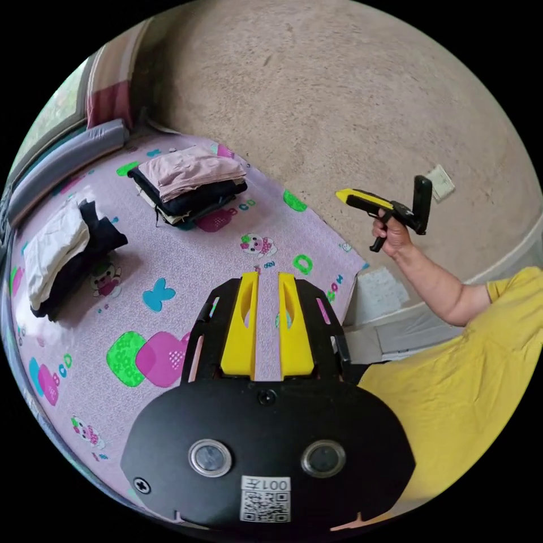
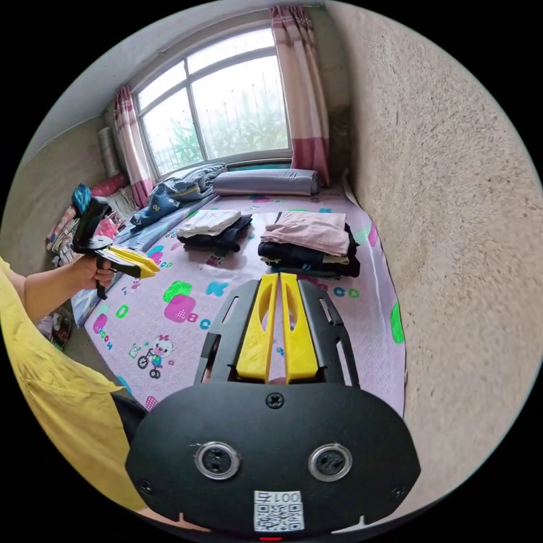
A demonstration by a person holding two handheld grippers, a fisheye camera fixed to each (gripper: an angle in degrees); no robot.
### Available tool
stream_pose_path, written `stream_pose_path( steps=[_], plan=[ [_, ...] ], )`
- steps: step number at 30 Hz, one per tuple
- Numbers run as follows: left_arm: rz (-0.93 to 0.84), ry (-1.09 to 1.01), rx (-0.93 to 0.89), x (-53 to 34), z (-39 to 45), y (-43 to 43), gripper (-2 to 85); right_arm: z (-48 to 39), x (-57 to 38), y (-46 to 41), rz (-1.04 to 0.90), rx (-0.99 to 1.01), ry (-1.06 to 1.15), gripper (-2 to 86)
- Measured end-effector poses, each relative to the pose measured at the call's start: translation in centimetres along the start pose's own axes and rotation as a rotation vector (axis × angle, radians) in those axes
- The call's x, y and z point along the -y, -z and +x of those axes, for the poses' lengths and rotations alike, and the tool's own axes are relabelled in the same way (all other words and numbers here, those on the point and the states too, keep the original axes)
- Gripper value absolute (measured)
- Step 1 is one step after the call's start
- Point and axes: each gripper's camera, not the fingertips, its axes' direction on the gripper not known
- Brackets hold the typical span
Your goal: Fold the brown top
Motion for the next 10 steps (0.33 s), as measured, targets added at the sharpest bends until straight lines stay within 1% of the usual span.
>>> stream_pose_path(
  steps=[5,7,10],
  plan=[
    [0.019,0.2,-0.095,9.5,-6.4,-2.8,3.2,11.4,7.1,-8.8,-0.032,0.131,-0.041,6.5],
    [0.034,0.313,-0.138,13.7,-10.1,-4.0,3.1,14.3,9.0,-11.7,-0.046,0.119,-0.053,6.5],
    [0.096,0.436,-0.24,16.8,-13.1,-4.8,2.0,17.9,12.0,-16.1,-0.092,0.092,-0.062,6.5]
  ],
)
